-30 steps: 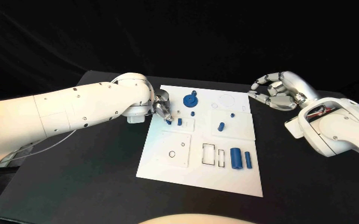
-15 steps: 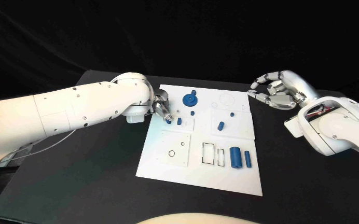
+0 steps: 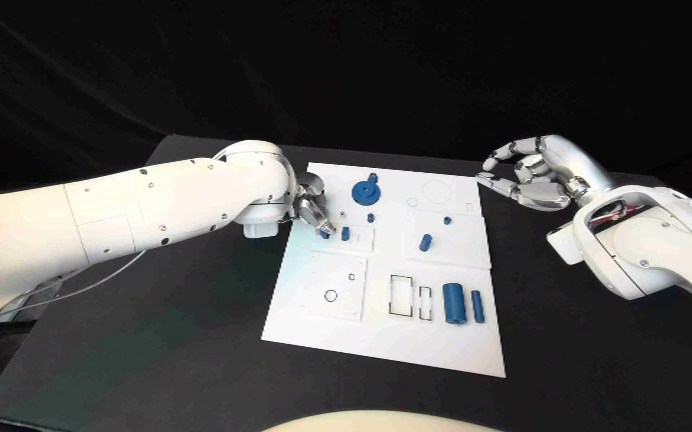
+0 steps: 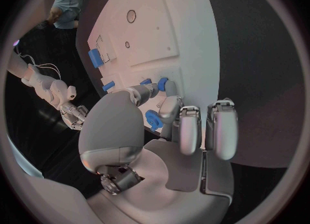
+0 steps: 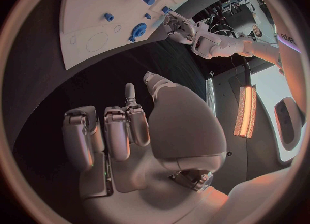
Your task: Assemble the parts on the task board
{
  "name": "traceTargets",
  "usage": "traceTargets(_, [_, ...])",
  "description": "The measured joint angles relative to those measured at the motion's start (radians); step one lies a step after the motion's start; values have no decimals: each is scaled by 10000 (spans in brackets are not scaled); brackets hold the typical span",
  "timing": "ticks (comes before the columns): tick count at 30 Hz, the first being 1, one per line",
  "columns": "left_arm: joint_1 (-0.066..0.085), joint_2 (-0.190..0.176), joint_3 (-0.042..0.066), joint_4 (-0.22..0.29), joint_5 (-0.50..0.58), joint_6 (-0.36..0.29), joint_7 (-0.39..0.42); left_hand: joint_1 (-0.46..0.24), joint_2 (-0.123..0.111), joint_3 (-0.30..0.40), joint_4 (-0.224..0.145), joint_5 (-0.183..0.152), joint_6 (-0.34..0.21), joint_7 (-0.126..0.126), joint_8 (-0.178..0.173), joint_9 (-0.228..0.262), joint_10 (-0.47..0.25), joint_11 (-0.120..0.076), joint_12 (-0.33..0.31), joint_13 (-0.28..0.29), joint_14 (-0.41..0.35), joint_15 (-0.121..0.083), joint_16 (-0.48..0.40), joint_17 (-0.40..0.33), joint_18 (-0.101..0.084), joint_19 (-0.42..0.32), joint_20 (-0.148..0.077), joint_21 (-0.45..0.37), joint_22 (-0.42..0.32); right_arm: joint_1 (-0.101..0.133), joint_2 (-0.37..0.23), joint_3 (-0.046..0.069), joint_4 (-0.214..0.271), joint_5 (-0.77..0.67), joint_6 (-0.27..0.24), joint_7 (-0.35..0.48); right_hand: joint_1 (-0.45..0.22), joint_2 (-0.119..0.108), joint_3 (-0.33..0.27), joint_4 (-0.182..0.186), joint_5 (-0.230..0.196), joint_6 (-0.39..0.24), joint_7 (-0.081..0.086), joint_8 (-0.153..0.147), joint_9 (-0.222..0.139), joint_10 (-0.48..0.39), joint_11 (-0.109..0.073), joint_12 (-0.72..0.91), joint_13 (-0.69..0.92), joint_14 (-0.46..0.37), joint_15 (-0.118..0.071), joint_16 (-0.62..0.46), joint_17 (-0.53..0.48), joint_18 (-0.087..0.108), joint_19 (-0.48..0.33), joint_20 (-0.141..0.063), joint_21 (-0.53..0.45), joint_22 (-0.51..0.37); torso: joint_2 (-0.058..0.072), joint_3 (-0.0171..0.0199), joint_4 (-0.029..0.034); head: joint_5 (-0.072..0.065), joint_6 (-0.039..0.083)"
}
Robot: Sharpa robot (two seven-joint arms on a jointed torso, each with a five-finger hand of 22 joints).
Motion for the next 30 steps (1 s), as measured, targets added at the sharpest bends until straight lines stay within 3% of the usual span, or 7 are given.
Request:
traceTargets(11, [-33,10,-24,-63,68,5,-71,-560,-11,-1345,762,3,86,15,-115,10,5,6,-1,44,0,1,0,0,0,0,1,-1,0,2,-22,0,21,0,-45,5,0,0,0,0,0,0,0,0,-1,0,0,-40,8,0,0,-39,-1,0,0,0,0,8,-1,5,0,-1,28])
traceTargets(23, [-34,-4,-22,-114,99,-16,-131,-640,70,-1651,793,3,121,49,-152,9,34,35,-1,76,0,1,0,0,0,0,1,34,0,2,-32,0,22,0,-80,11,0,0,0,0,0,0,0,0,-2,0,0,-40,7,0,0,-39,-2,0,1,0,-40,6,-2,-1,0,-18,20])
traceTargets(28, [-36,-33,19,-43,122,-130,-115,-816,235,-1888,818,3,121,49,-156,9,34,35,-1,76,0,1,0,0,0,2,-1,34,0,2,-31,0,15,0,-88,13,0,0,0,0,0,0,0,0,-2,0,0,-40,7,0,0,-39,-3,0,1,0,-42,6,2,-6,-1,-19,27])
traceTargets(30, [-37,-72,44,4,182,-260,-68,-960,197,-2054,806,3,120,49,-205,9,34,35,-1,15,-1,1,0,0,0,38,-36,34,0,2,-29,0,9,0,-91,14,0,0,0,0,0,0,0,0,-3,0,0,-40,6,0,0,-40,-3,0,1,0,-42,5,2,-8,-3,-24,37])
